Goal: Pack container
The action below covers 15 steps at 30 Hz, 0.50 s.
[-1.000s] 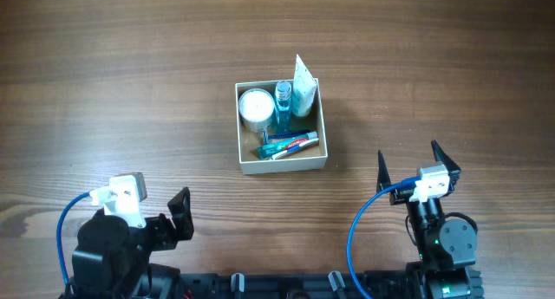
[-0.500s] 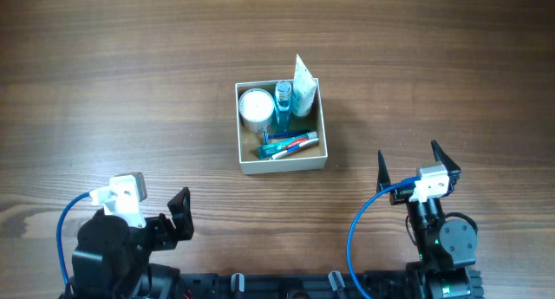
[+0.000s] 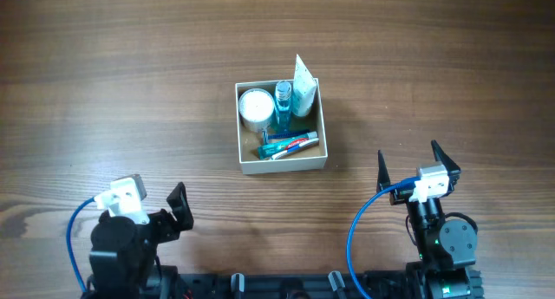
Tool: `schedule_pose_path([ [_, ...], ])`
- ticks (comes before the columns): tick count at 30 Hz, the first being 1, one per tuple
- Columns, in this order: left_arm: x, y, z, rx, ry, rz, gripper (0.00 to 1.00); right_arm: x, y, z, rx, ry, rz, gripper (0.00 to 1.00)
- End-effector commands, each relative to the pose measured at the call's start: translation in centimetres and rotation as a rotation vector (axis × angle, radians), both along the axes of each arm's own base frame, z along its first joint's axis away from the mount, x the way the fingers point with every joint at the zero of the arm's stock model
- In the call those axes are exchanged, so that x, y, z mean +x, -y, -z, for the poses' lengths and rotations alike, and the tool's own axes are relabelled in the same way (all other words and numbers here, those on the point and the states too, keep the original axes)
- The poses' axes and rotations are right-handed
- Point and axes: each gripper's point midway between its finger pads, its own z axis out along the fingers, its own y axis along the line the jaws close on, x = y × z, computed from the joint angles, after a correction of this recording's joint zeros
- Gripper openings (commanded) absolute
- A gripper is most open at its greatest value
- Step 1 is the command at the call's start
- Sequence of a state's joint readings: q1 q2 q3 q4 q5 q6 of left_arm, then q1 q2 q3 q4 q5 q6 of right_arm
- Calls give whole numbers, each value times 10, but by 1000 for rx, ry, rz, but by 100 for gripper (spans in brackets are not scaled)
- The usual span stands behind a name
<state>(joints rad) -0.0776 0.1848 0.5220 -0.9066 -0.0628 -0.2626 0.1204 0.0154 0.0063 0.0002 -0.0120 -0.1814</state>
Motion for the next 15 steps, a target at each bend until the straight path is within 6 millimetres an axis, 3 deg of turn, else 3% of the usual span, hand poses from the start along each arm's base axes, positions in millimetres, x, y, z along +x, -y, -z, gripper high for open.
schedule_pose_path([
  [1,30,-5,-5,106,236,22,100,0,-1,-1,-1,6,-10,100],
  [3,49,-7,-24,137,415,10,100,0,-1,-1,-1,6,-10,100],
  [7,62,-10,-56,172,714,-17,100,0,-1,-1,-1,6,-10,100],
  [9,65,-8,-40,170,690,-5,100,0,-1,-1,-1,6,-10,100],
  [12,67,0,7,147,509,54,100,0,-1,-1,-1,6,-10,100],
  [15,67,8,10,132,499,101,100,0,-1,-1,-1,6,-10,100],
])
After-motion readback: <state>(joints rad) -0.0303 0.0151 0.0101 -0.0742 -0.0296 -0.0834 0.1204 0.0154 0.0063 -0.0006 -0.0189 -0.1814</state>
